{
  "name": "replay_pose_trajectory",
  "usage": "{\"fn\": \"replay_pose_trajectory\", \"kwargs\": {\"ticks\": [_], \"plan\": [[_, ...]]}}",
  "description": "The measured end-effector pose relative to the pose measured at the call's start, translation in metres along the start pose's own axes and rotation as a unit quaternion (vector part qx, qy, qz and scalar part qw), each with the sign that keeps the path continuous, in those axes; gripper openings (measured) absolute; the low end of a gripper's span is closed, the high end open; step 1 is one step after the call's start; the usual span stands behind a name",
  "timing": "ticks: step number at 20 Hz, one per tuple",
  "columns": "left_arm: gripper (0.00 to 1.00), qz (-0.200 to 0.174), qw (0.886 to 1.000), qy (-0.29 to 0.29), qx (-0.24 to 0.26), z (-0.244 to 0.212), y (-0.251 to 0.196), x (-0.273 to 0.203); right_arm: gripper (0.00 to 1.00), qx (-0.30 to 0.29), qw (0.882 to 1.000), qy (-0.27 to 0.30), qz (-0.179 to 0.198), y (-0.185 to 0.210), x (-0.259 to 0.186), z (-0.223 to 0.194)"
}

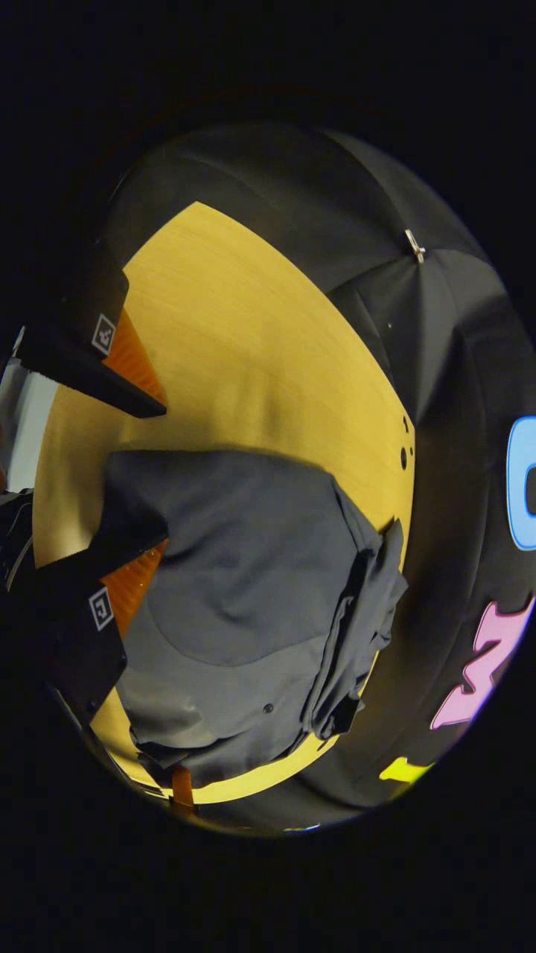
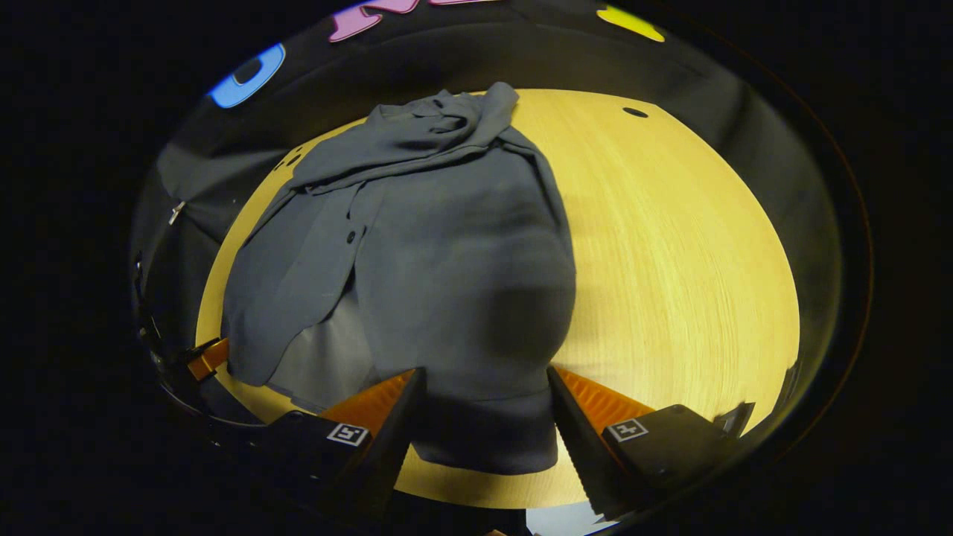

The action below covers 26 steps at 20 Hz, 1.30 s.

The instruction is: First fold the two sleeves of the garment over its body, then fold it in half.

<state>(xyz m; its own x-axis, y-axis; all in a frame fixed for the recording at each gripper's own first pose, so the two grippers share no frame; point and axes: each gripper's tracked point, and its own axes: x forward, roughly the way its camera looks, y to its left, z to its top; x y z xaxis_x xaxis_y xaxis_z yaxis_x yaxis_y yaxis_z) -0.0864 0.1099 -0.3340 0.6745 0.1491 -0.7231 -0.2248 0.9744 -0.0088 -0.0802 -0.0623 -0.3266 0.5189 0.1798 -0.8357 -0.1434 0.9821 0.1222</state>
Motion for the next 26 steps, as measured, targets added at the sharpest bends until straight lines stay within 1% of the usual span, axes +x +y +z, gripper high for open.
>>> {"fn": "replay_pose_trajectory", "kwargs": {"ticks": [1, 3, 4, 5, 6, 7, 8, 9, 10, 11, 12, 13, 14, 15, 16, 18, 19, 20, 21, 22, 24, 26], "plan": [[0.96, -0.002, 1.0, 0.003, 0.011, 0.0, -0.004, 0.001, 0.99, -0.012, 1.0, 0.003, -0.007, 0.0, 0.0, -0.002], [0.91, -0.004, 1.0, 0.006, 0.023, 0.002, -0.015, 0.003, 0.99, -0.041, 0.999, 0.014, -0.027, -0.001, 0.002, -0.004], [0.81, -0.003, 1.0, 0.007, 0.028, 0.001, -0.018, 0.004, 0.99, -0.059, 0.997, 0.019, -0.037, -0.002, 0.003, -0.005], [0.72, -0.002, 0.999, 0.009, 0.036, 0.002, -0.022, 0.004, 0.98, -0.067, 0.997, 0.018, -0.032, 0.002, 0.001, -0.003], [0.62, -0.004, 0.999, 0.013, 0.044, 0.001, -0.026, 0.005, 0.9, -0.071, 0.997, 0.023, -0.028, 0.003, 0.003, -0.004], [0.65, -0.005, 0.999, 0.014, 0.05, 0.002, -0.03, 0.006, 0.82, -0.074, 0.997, 0.022, -0.025, 0.008, 0.005, -0.003], [0.54, -0.006, 0.998, 0.016, 0.053, 0.002, -0.032, 0.007, 0.66, -0.076, 0.997, 0.023, -0.017, 0.011, 0.007, -0.003], [0.41, -0.004, 0.998, 0.015, 0.054, 0.003, -0.033, 0.007, 0.76, -0.072, 0.997, 0.022, -0.011, 0.014, 0.007, -0.001], [0.33, -0.009, 0.999, 0.016, 0.05, 0.002, -0.037, 0.007, 0.55, -0.065, 0.998, 0.023, -0.004, 0.018, 0.007, -0.001], [0.29, -0.012, 0.999, 0.015, 0.046, 0.002, -0.039, 0.006, 0.34, -0.057, 0.998, 0.023, 0.006, 0.019, 0.008, 0.001], [0.18, -0.017, 0.999, 0.015, 0.043, 0.002, -0.04, 0.007, 0.16, -0.053, 0.998, 0.021, 0.014, 0.02, 0.008, 0.001], [0.14, -0.021, 0.999, 0.014, 0.042, 0.003, -0.04, 0.007, 0.13, -0.051, 0.998, 0.022, 0.026, 0.021, 0.009, 0.001], [0.1, -0.023, 0.999, 0.013, 0.043, 0.003, -0.04, 0.007, 0.07, -0.05, 0.998, 0.022, 0.037, 0.021, 0.009, 0.002], [0.07, -0.025, 0.999, 0.013, 0.044, 0.003, -0.04, 0.007, 0.07, -0.04, 0.998, 0.016, 0.038, 0.019, 0.009, 0.003], [0.06, -0.022, 0.999, 0.013, 0.042, 0.005, -0.037, 0.006, 0.07, -0.038, 0.999, 0.002, 0.029, 0.015, 0.009, 0.007], [0.06, -0.025, 0.999, 0.011, 0.031, 0.009, -0.04, 0.001, 0.07, -0.06, 0.998, -0.014, 0.026, 0.014, 0.006, 0.008], [0.06, -0.03, 0.999, 0.004, 0.024, 0.015, -0.042, -0.003, 0.07, -0.065, 0.997, -0.015, 0.032, 0.018, 0.004, 0.005], [0.02, -0.039, 0.999, -0.003, 0.016, 0.02, -0.047, -0.007, 0.07, -0.064, 0.997, -0.018, 0.034, 0.02, 0.003, 0.007], [0.05, -0.048, 0.999, -0.008, 0.008, 0.024, -0.051, -0.011, 0.07, -0.065, 0.997, -0.02, 0.035, 0.019, 0.003, 0.008], [0.05, -0.052, 0.999, -0.012, 0.004, 0.031, -0.055, -0.016, 0.07, -0.067, 0.997, -0.022, 0.034, 0.019, 0.003, 0.008], [0.05, -0.039, 0.999, -0.022, 0.021, 0.043, -0.055, -0.024, 0.07, -0.064, 0.996, -0.032, 0.044, 0.023, 0.0, 0.012], [0.06, -0.049, 0.997, -0.044, 0.034, 0.06, -0.068, -0.035, 0.07, -0.06, 0.996, -0.042, 0.054, 0.027, -0.003, 0.019]]}}
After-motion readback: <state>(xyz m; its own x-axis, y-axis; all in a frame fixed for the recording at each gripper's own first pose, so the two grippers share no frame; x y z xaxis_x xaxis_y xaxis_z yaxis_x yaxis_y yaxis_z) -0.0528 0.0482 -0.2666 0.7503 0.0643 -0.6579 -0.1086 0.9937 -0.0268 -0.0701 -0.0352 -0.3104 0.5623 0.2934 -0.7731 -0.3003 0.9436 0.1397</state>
